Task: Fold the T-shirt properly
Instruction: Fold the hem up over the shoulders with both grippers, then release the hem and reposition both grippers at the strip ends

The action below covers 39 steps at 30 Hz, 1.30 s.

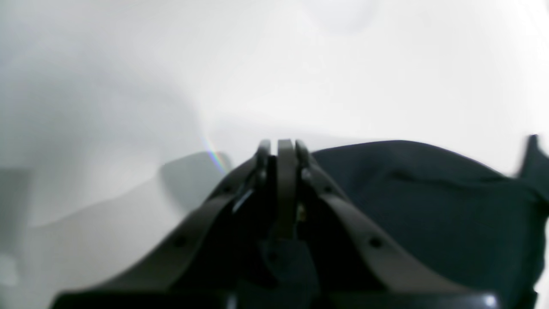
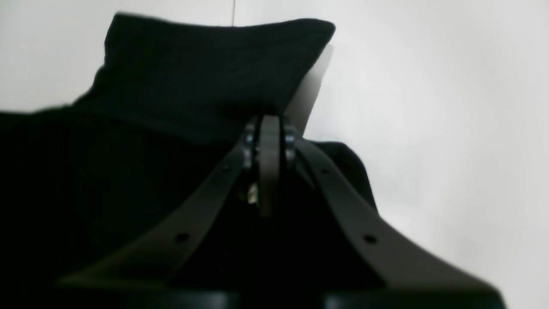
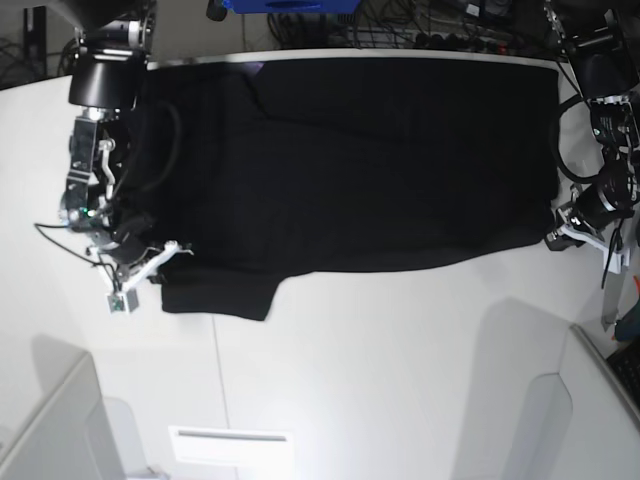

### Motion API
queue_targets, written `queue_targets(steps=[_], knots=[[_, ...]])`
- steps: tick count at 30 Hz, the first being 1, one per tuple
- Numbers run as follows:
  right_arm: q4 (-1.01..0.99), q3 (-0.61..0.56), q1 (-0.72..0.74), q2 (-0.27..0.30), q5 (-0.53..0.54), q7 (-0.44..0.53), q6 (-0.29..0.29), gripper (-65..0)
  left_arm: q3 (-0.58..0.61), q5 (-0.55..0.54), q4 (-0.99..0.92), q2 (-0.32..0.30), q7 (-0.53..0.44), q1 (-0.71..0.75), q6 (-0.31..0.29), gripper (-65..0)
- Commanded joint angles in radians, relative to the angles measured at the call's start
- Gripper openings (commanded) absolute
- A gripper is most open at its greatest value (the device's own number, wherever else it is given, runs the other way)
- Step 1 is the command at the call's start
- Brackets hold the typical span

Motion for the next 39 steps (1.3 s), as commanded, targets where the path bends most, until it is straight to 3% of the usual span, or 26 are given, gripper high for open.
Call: queue_targets(steps=[1, 7, 15, 20, 23, 32, 39], knots=[[0.055, 0.032, 0.005, 0.009, 0.005, 0.011, -0.001, -65.0, -0.009, -0.039, 0.035, -0.036, -0.016, 0.001, -0.004, -65.0], [0.241, 0.129, -0.101, -0.011, 0.005, -0.078, 0.003, -65.0, -0.124, -0.117, 0.167, -0.041, -0.016, 0.119, -0.004, -65.0], [0.427, 0.195, -0.253, -0.031, 0.005, -0.131, 0.004, -65.0, -0.135, -0.122, 0.317, -0.036, -0.014, 0.285, -0.005, -65.0], [0.543, 0.256, -0.356, -0.057, 0.017, -0.165, 0.004, -65.0, -0.154, -0.119, 0.368, -0.038, 0.084, 0.34, -0.007, -65.0], [0.574, 0.332, -0.436, -0.1, 0.125, -0.167, 0.004, -65.0, -0.19, -0.114, 0.4, -0.033, 0.113, 0.369, -0.008, -65.0], [0.579, 0.487, -0.661, -0.102, 0.574, -0.164, 0.006, -65.0, -0.207, -0.113, 0.419, -0.039, 0.119, 0.403, -0.008, -65.0], [0.579, 0.507, -0.741, -0.065, 0.675, -0.167, 0.006, -65.0, -0.21, -0.114, 0.475, -0.033, 0.119, 0.444, -0.008, -65.0]])
